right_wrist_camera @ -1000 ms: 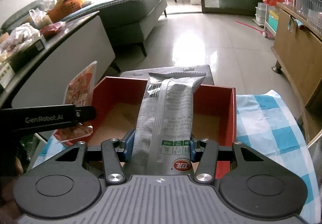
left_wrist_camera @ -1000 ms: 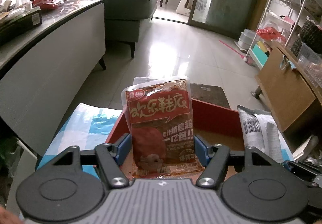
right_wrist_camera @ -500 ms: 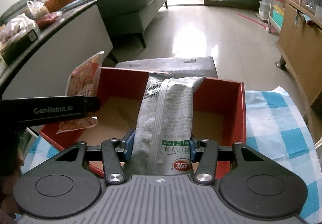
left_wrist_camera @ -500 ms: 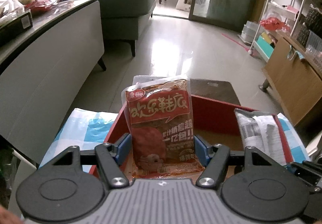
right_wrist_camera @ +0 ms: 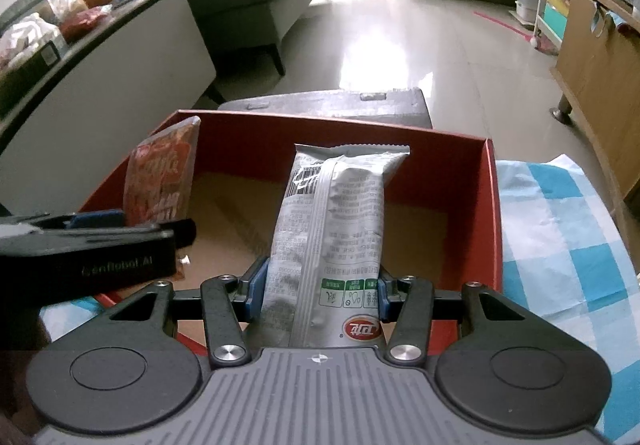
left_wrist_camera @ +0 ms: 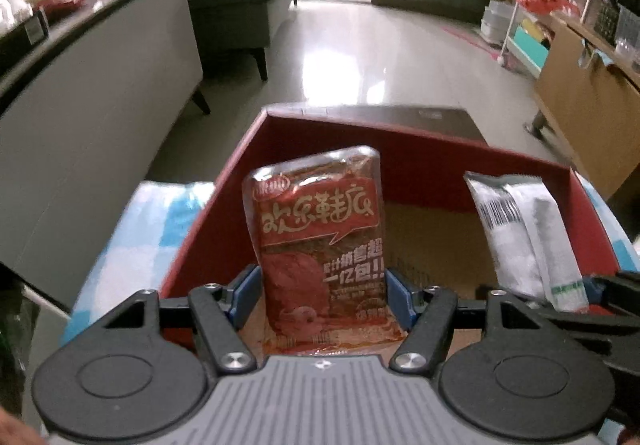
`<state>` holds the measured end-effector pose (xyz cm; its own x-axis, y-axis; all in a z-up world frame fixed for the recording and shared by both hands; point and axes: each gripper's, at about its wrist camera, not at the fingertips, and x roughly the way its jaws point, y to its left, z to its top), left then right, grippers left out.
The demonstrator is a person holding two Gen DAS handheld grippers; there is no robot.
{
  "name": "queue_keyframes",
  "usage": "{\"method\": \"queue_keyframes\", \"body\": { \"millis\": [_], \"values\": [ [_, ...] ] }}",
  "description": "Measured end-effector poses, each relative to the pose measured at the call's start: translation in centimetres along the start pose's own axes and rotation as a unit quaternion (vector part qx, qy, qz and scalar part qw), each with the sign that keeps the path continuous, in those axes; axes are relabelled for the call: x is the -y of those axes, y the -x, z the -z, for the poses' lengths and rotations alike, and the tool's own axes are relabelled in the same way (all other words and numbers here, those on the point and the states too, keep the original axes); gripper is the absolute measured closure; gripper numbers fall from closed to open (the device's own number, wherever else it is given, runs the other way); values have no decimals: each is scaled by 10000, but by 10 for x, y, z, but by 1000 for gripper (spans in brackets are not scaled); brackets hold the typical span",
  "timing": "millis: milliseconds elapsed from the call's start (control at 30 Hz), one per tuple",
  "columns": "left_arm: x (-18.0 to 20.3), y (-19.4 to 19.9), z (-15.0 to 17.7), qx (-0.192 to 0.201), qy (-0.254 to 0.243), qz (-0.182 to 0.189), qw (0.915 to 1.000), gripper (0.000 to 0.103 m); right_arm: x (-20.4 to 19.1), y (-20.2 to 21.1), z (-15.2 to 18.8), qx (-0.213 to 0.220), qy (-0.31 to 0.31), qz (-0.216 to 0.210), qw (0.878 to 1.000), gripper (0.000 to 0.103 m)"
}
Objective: Organize snacks
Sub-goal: 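Open both tools to drop the packs into the red box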
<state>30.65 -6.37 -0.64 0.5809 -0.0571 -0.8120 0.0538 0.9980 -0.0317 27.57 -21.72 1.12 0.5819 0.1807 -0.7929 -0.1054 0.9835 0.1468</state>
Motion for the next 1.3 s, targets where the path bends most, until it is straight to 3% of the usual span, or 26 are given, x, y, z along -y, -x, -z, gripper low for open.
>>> {"method": "queue_keyframes", "body": {
  "millis": [600, 1300],
  "values": [
    [0, 20, 6, 57, -8, 58, 10000, 48, -3, -8, 1, -205, 49, 163, 9996, 41],
    [-6, 55, 2, 342, 234, 176, 9990, 44, -10, 28, -3, 231, 84, 314, 9992, 35]
  ]
}}
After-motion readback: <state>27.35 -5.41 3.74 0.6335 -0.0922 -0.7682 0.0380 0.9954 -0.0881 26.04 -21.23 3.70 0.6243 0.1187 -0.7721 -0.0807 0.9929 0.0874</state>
